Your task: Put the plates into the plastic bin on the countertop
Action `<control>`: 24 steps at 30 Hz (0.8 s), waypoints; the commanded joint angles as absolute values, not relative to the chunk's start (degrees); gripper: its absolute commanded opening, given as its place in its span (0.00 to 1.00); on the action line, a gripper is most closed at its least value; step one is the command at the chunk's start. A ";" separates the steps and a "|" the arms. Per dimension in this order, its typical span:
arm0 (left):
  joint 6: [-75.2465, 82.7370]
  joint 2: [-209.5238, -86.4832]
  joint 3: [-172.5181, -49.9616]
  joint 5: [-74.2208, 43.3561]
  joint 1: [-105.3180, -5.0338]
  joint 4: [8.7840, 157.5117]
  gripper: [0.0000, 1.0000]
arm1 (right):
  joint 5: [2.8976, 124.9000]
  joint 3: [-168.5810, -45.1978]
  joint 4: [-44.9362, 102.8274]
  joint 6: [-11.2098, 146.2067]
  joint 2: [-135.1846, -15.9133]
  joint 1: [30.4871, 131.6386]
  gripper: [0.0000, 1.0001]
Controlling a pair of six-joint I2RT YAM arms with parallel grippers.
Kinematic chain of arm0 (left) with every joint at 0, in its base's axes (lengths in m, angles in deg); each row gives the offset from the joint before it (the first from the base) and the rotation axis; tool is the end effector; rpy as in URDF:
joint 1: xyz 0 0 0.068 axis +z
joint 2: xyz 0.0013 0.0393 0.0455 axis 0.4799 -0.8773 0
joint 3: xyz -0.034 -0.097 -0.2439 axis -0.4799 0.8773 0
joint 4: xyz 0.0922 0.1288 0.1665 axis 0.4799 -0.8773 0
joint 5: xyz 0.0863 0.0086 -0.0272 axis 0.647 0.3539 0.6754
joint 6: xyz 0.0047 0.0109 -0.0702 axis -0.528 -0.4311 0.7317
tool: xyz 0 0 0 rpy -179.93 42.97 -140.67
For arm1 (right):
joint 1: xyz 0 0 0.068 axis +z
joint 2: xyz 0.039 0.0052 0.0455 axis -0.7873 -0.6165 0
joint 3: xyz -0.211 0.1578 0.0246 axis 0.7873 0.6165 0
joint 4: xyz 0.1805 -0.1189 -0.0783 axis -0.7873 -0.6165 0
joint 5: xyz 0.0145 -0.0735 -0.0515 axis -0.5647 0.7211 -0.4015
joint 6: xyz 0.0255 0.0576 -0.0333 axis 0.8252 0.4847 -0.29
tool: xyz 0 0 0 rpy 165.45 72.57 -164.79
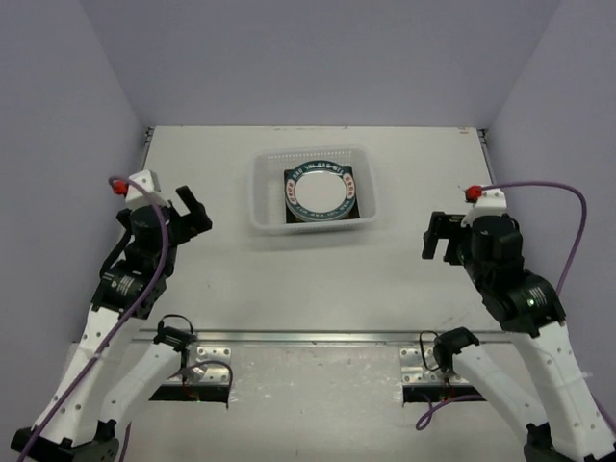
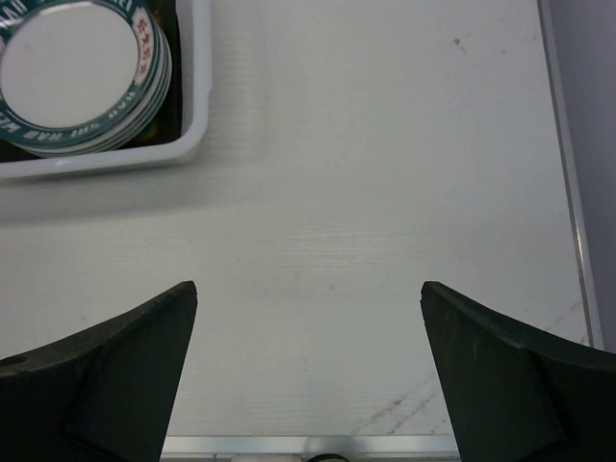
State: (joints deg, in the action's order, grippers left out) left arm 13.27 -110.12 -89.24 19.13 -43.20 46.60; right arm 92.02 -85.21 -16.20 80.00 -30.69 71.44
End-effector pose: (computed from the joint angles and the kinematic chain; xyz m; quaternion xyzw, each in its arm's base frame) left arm 0.1298 -0.0069 0.3269 -0.1736 0.7977 0.0123 0.5774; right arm 0.1108 0.0174 0.3253 0.0901 0.8437 0.0247 0.5287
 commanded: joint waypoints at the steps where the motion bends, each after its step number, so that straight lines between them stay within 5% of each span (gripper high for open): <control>1: 12.07 -100.19 -83.93 19.87 -42.48 50.21 1.00 | 93.46 -86.63 -18.74 83.23 -21.62 71.01 0.99; 24: 11.53 -96.53 -82.40 15.63 -43.14 51.49 1.00 | 92.51 -79.34 -18.39 80.67 -20.67 71.01 0.99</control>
